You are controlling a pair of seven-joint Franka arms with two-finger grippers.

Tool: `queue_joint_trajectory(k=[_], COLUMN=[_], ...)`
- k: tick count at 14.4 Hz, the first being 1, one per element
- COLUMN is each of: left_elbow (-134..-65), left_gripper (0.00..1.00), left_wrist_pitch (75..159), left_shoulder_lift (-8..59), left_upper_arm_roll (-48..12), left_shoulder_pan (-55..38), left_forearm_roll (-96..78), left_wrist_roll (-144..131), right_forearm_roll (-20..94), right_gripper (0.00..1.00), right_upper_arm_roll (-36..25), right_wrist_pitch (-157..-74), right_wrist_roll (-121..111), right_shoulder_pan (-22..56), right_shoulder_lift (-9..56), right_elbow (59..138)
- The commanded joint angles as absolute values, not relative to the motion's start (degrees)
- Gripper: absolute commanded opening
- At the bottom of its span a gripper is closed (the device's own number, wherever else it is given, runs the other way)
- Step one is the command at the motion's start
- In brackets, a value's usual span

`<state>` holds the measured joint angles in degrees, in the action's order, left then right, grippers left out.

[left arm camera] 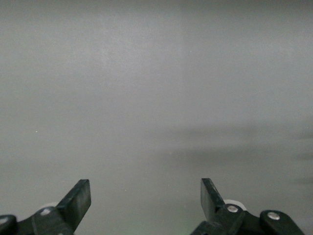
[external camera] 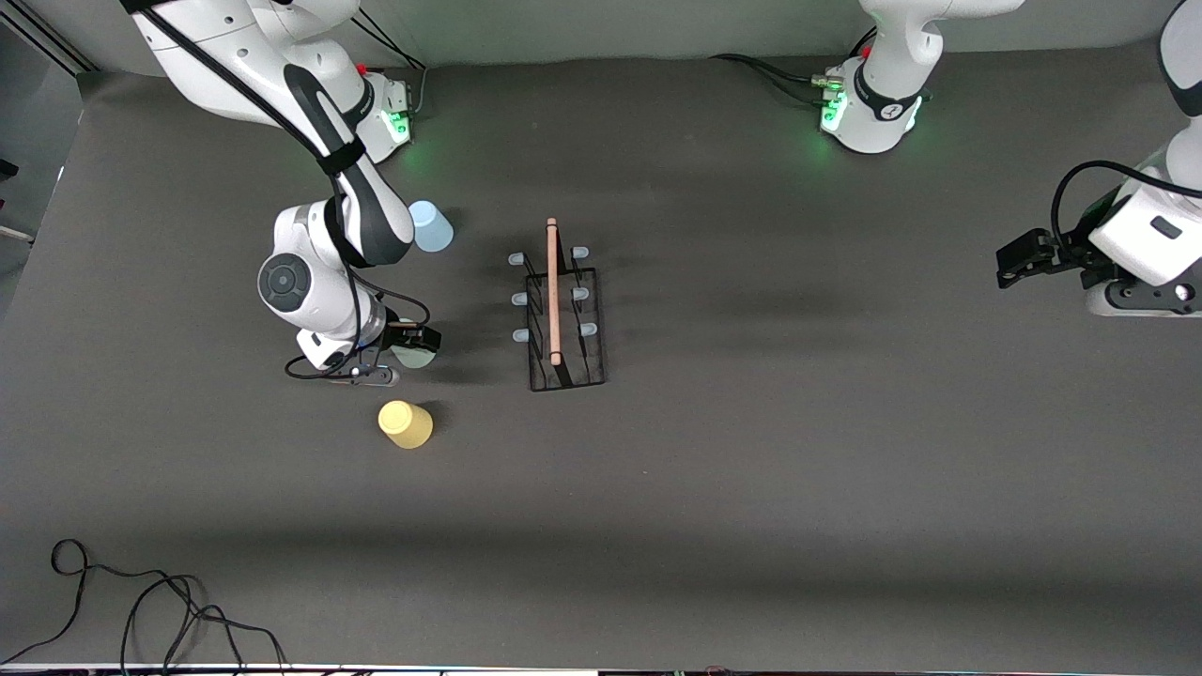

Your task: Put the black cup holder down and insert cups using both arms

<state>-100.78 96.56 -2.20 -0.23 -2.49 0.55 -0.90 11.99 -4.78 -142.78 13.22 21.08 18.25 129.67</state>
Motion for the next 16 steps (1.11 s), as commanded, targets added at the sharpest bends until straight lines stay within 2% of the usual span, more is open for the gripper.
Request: queue_joint_trajectory(k=[1,3,6,7,9,10,11,16], left_elbow=[-103.62,-103.28,-98.9,-98.09,-98.35,-98.26,-98.09,-98.0], left_gripper=[1.0,1.0,1.0,1.0,1.0,1.0,1.0,1.0], left_wrist_pitch=[96.77,97.64,96.78,96.68,96.42,95.63,95.45,94.13], left_shoulder_lift=[-4.75,-4.66,-2.3,-1.68,-1.58,-1.58,-1.58,-2.02], left_upper_arm_roll=[-0.79,-0.88,-0.79,-0.7,-0.79,-0.88,-0.88,-0.97], left_shoulder_pan=[-1.93,-2.11,-1.93,-1.67,-1.23,-1.49,-1.58,-1.67], left_forearm_roll=[0.26,3.23,3.69,3.69,3.6,3.69,3.78,3.69], left_wrist_roll=[-0.79,-0.44,0.26,0.35,-0.08,-0.7,-0.27,0.35], right_forearm_roll=[13.36,13.36,13.45,13.45,13.45,13.45,13.45,13.54], right_gripper=[1.0,1.0,0.89,0.76,0.3,0.15,0.06,0.03], right_upper_arm_roll=[-5.36,-5.36,-5.36,-5.36,-5.45,-5.54,-5.71,-5.54], right_wrist_pitch=[-142.65,-142.56,-141.95,-141.77,-140.72,-140.02,-138.88,-131.14], right_wrist_roll=[13.54,13.71,13.8,13.8,13.8,13.71,13.8,21.07], right_shoulder_pan=[21.71,21.62,21.62,21.62,21.62,21.62,21.62,21.79], right_shoulder_lift=[17.67,17.4,16.96,16.61,15.3,13.9,11.8,3.62], right_elbow=[130.34,130.96,131.83,131.92,131.92,131.84,131.84,131.04])
